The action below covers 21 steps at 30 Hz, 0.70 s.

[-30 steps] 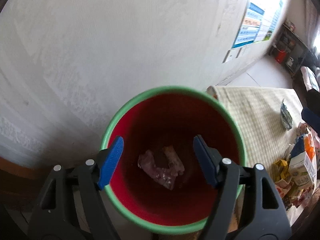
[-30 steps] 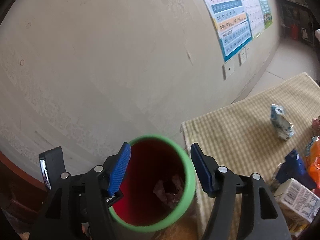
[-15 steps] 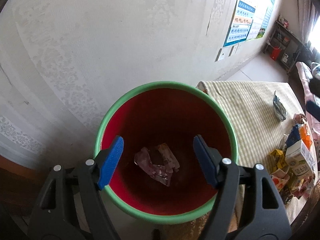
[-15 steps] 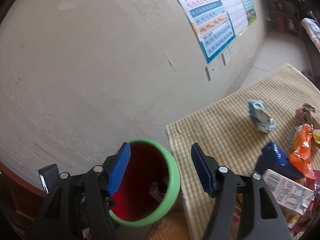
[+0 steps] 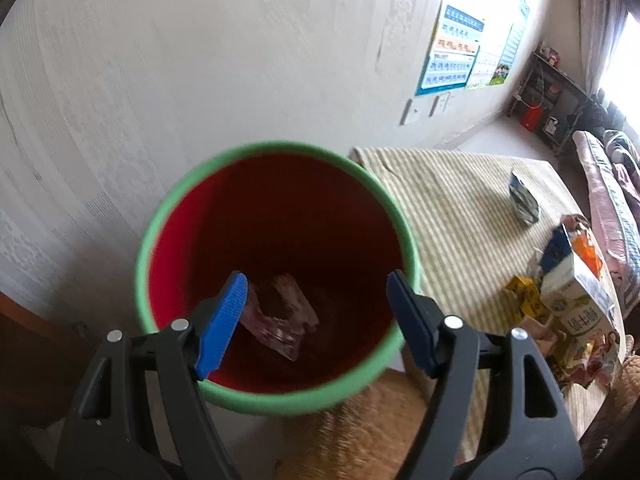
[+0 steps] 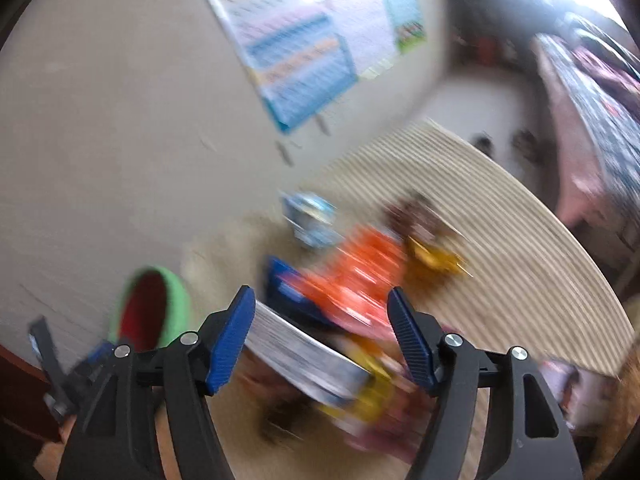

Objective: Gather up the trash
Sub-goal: 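Return both grippers to the table while the right gripper grasps the pink wrapper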

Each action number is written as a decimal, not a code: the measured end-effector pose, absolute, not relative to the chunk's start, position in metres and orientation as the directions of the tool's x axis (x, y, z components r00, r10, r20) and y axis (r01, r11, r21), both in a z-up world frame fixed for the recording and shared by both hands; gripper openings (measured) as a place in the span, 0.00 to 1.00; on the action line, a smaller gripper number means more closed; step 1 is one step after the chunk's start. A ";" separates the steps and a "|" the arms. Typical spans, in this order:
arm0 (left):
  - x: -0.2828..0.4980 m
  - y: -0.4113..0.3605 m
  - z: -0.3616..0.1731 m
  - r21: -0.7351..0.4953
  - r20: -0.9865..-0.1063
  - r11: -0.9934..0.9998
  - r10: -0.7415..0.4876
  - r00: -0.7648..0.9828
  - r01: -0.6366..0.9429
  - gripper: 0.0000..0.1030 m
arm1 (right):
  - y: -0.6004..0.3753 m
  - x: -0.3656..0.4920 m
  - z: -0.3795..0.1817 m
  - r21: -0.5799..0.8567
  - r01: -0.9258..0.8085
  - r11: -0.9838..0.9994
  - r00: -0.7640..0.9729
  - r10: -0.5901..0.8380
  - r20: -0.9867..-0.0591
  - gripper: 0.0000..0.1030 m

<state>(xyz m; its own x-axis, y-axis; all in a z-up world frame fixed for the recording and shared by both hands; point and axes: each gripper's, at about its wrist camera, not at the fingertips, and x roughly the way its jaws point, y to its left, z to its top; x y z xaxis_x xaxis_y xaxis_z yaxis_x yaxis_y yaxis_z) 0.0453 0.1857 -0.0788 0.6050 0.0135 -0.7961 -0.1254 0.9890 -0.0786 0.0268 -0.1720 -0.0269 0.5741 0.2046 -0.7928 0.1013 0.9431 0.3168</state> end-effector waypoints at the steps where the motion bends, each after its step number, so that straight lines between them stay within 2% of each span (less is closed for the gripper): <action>1: 0.043 0.180 -0.081 -0.079 -0.798 0.990 0.009 0.602 -0.119 0.67 | -0.180 0.019 -0.037 0.305 0.120 0.945 0.553 0.192 -0.811 0.65; 4: 0.039 0.163 -0.086 -0.066 -0.806 0.994 -0.004 0.592 -0.083 0.67 | -0.203 -0.003 -0.071 0.306 0.183 0.934 0.485 0.185 -0.855 0.65; 7: 0.039 0.146 -0.083 -0.052 -0.805 0.998 -0.021 0.594 -0.035 0.67 | -0.219 -0.013 -0.097 0.379 0.227 0.897 0.449 0.249 -0.858 0.64; 8: 0.038 0.141 -0.082 -0.054 -0.803 0.998 -0.031 0.595 -0.021 0.67 | -0.222 -0.015 -0.104 0.399 0.236 0.886 0.440 0.269 -0.857 0.59; 9: 0.038 0.134 -0.078 -0.061 -0.801 0.998 -0.051 0.596 0.003 0.67 | -0.222 -0.016 -0.109 0.418 0.235 0.877 0.434 0.290 -0.853 0.47; 10: 0.036 0.127 -0.073 -0.073 -0.799 0.997 -0.077 0.597 0.030 0.67 | -0.222 -0.017 -0.111 0.433 0.231 0.871 0.431 0.307 -0.848 0.39; 11: 0.035 0.121 -0.071 -0.082 -0.797 0.996 -0.094 0.596 0.048 0.67 | -0.223 -0.017 -0.114 0.442 0.228 0.867 0.429 0.319 -0.845 0.25; 12: 0.034 0.111 -0.067 -0.097 -0.796 0.993 -0.122 0.592 0.074 0.67 | -0.223 -0.019 -0.114 0.452 0.220 0.864 0.432 0.329 -0.840 0.17; 14: 0.034 0.090 -0.060 -0.138 -0.797 0.982 -0.188 0.575 0.129 0.67 | -0.222 -0.021 -0.109 0.461 0.203 0.864 0.459 0.332 -0.824 0.14; 18: 0.042 0.044 -0.053 -0.241 -0.800 0.952 -0.304 0.517 0.187 0.67 | -0.225 -0.030 -0.093 0.398 0.181 0.899 0.528 0.252 -0.811 0.13; 21: 0.053 0.009 -0.054 -0.268 -0.809 0.944 -0.328 0.488 0.191 0.67 | -0.229 -0.032 -0.087 0.387 0.180 0.905 0.557 0.231 -0.798 0.13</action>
